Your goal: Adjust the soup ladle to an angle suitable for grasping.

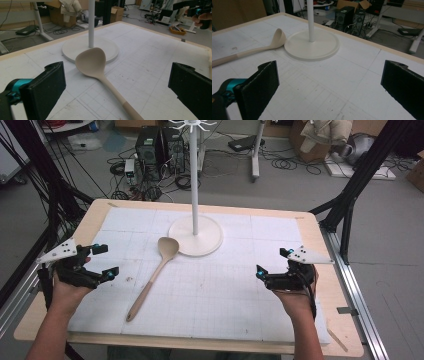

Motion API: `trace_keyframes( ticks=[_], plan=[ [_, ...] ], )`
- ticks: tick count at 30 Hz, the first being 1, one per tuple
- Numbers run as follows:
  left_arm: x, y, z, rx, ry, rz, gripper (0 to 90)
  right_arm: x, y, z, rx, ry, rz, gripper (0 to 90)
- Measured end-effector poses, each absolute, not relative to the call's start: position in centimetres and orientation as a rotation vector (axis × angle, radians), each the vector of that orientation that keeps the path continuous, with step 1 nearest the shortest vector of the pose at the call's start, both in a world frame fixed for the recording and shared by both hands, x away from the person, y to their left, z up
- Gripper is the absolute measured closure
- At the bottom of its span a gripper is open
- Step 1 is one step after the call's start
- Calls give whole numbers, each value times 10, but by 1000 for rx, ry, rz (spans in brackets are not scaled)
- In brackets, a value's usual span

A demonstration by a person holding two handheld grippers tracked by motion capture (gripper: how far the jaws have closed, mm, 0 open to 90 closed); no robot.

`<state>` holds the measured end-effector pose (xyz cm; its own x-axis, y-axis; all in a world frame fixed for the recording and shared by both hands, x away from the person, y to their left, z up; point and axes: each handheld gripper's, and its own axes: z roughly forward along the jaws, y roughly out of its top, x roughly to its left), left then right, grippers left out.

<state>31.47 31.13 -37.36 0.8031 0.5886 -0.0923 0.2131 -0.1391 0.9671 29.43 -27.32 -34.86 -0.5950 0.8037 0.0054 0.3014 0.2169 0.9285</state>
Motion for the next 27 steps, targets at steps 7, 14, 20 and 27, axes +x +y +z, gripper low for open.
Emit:
trace_keyframes(
  ticks=[7,14,20,27],
  plan=[
    [316,310,-375,1722,624,373,17,294,-274,-351,1017,2022,1348,4],
    [322,302,-377,1751,612,343,17,292,-275,-351,1030,2017,1346,4],
    [326,286,-375,1821,572,324,17,292,-271,-353,1017,2034,1335,4],
    [331,268,-376,1875,572,321,17,292,-268,-355,1013,2044,1330,4]
  ],
)
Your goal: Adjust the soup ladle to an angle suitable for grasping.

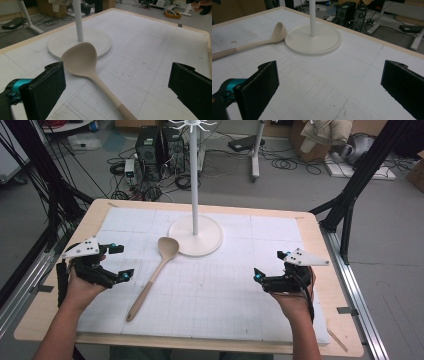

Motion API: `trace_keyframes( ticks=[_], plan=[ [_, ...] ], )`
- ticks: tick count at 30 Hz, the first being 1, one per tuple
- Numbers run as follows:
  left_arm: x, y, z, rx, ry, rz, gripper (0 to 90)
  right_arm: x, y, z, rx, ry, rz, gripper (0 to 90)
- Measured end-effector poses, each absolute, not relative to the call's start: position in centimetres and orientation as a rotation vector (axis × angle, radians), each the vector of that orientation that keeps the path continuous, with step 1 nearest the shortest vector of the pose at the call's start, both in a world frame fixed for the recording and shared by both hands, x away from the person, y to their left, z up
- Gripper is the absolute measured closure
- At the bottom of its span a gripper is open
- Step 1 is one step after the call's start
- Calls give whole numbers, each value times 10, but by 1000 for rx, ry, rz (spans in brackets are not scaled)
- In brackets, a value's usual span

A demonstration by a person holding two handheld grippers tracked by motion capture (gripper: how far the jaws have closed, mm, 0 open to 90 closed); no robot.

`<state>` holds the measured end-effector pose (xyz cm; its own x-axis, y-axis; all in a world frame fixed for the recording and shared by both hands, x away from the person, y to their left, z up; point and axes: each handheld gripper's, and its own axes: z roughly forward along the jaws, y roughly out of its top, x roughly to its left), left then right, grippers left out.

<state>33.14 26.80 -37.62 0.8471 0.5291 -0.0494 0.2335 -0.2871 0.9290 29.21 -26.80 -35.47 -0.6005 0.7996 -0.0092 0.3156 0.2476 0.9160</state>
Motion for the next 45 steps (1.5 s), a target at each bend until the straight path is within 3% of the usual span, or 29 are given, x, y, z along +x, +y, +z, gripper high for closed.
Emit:
trace_keyframes(
  ticks=[7,22,28,31,34,38,45],
  plan=[
    [341,241,-394,2079,596,310,17,294,-269,-358,1015,2053,1330,4],
    [355,210,-428,2282,677,222,17,298,-273,-368,1036,2067,1325,4],
    [357,206,-433,2328,722,245,20,298,-272,-368,1031,2073,1318,4],
    [358,206,-436,2355,727,205,87,297,-272,-367,1028,2073,1316,4],
    [359,207,-438,2364,689,118,287,297,-273,-367,1025,2068,1318,4],
    [358,206,-437,2379,690,137,293,296,-273,-366,1026,2067,1320,4],
    [354,202,-436,2392,750,225,431,296,-274,-366,1036,2063,1318,4]
  ],
)
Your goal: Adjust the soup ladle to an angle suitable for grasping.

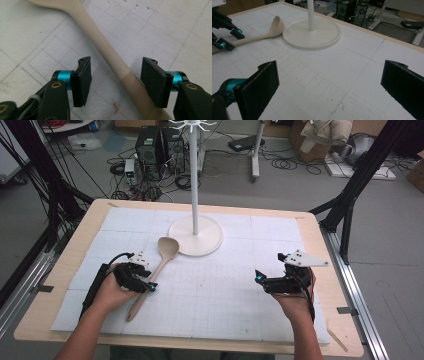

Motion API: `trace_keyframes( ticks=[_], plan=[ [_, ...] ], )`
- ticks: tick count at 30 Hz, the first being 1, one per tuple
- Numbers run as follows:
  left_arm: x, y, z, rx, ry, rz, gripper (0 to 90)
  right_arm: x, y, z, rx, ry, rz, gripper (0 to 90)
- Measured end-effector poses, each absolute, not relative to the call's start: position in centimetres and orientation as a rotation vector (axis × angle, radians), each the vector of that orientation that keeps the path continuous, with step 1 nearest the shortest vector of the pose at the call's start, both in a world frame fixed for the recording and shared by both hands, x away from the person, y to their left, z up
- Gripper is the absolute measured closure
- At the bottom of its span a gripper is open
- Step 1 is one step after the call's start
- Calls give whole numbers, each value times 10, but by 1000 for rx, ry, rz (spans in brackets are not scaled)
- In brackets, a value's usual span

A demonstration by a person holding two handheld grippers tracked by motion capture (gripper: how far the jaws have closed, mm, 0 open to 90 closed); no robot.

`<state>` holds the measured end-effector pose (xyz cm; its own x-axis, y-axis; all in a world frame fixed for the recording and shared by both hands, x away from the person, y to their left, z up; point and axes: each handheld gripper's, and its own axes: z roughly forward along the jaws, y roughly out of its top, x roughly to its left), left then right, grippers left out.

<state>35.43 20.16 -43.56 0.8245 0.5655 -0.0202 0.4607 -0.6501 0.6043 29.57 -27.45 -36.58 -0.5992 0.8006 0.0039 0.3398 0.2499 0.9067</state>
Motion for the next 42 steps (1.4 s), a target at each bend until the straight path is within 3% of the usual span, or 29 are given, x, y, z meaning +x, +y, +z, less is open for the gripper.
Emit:
trace_keyframes(
  ticks=[5,17,23,26,28,42],
  plan=[
    [351,196,-433,2410,764,221,542,296,-274,-366,1034,2062,1314,4],
    [346,189,-429,2432,841,237,606,293,-274,-365,1029,2059,1311,5],
    [343,188,-428,2466,767,204,639,291,-276,-363,1030,2048,1312,4],
    [341,188,-427,2493,707,187,766,290,-277,-362,1029,2048,1311,4],
    [337,185,-427,2538,525,231,769,290,-276,-361,1032,2045,1311,4],
    [346,176,-425,2582,385,180,771,285,-281,-360,1033,2042,1300,5]
  ],
)
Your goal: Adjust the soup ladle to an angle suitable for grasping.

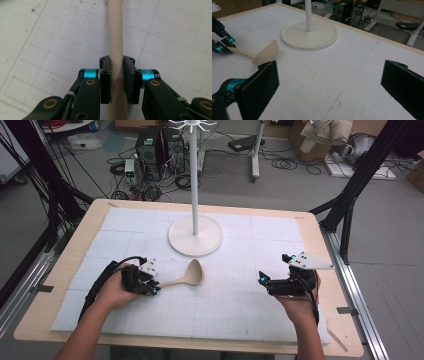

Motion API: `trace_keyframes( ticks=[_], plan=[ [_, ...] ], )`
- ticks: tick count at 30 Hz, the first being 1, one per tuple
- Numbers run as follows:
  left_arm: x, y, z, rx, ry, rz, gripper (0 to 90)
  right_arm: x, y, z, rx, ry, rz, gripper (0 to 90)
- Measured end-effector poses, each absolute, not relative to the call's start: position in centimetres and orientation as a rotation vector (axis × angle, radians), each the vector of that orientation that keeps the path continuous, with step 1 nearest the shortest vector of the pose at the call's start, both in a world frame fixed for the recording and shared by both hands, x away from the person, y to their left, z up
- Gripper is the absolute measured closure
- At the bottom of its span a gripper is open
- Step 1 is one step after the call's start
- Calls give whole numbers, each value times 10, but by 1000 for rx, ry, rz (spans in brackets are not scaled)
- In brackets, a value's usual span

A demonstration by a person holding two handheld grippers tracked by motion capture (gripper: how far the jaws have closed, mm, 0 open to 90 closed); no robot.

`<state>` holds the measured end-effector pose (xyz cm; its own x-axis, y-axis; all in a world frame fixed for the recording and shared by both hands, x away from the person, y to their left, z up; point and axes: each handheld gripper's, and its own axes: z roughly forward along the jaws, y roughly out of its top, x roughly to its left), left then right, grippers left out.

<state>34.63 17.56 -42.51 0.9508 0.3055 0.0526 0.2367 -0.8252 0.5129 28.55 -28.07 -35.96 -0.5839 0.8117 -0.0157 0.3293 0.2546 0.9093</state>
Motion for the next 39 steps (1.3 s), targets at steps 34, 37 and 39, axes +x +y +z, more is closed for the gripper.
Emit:
trace_keyframes(
  ticks=[34,37,39],
  plan=[
    [371,40,-427,2541,33,122,770,272,-305,-358,1071,2030,1258,5],
    [372,27,-426,2538,17,110,770,272,-306,-358,1074,2029,1261,5],
    [372,18,-426,2532,9,105,770,272,-307,-358,1078,2030,1258,4]
  ],
)
